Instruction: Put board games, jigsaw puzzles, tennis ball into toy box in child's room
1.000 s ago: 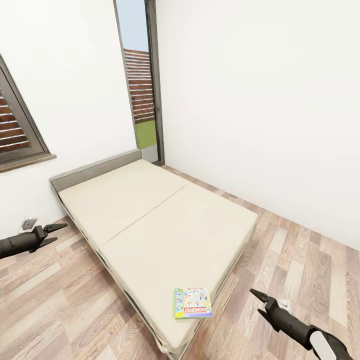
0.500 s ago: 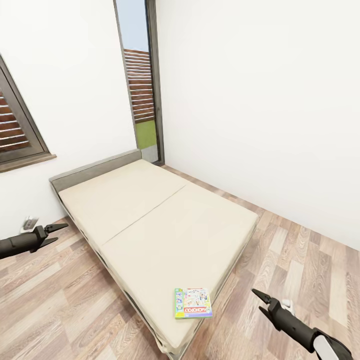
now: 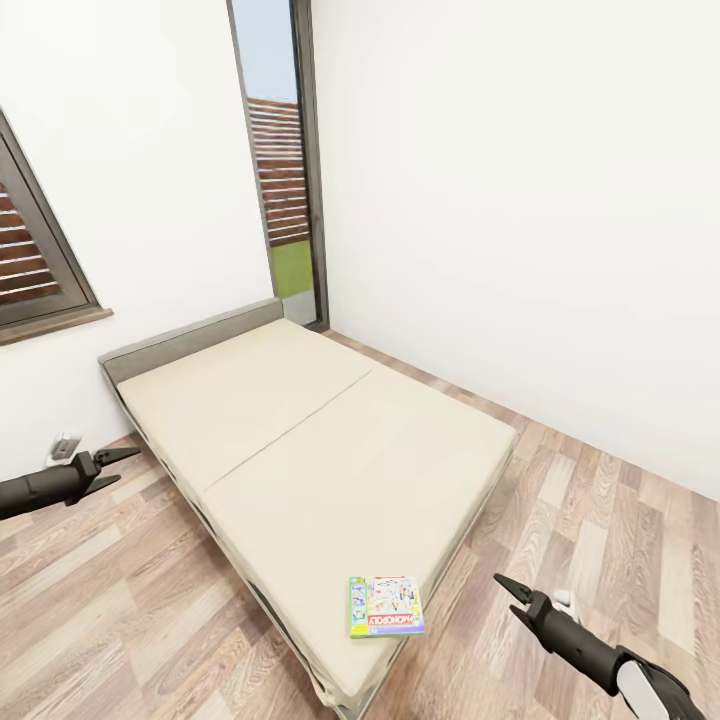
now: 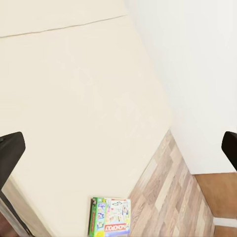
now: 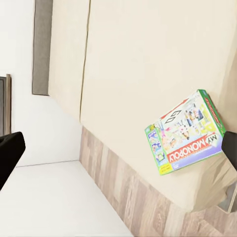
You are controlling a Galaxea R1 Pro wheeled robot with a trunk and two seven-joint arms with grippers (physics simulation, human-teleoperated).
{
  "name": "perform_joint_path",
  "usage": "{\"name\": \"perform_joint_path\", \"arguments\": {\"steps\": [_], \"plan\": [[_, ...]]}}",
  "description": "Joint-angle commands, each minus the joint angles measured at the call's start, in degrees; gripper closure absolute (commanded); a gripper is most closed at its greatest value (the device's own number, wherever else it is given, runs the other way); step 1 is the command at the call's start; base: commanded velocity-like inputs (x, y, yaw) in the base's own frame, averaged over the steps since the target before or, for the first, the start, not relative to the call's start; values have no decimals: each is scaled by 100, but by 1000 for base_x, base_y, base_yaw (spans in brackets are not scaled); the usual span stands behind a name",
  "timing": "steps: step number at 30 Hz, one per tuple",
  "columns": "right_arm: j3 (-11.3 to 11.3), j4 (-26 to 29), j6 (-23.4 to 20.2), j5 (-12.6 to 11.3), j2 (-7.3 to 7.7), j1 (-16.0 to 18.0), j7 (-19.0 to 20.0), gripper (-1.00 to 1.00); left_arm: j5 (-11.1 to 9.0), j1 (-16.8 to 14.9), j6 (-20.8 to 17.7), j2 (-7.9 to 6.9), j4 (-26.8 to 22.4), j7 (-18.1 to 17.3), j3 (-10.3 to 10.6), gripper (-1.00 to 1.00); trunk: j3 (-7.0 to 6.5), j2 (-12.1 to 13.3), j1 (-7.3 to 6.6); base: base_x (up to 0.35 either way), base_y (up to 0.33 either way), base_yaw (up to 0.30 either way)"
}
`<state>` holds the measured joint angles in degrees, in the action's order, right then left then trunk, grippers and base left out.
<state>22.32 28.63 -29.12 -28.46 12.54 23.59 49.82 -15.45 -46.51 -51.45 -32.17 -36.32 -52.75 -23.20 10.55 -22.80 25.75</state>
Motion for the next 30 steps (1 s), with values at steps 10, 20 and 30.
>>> {"name": "perform_joint_path", "arguments": {"steps": [10,20,30], "plan": [[-13,11,-17,-30,-11,5,10,-100,7,-6,-23,29,2,-17,122,-100,12,-12,3,0,0,0],[-31,11,-14,-25,-27,5,3,-100,7,-7,-23,34,2,-17,131,-100,12,-12,3,0,0,0],[-204,4,463,-3,-34,5,3,-100,8,-7,-23,35,2,-16,132,-100,12,-12,3,0,0,0]]}}
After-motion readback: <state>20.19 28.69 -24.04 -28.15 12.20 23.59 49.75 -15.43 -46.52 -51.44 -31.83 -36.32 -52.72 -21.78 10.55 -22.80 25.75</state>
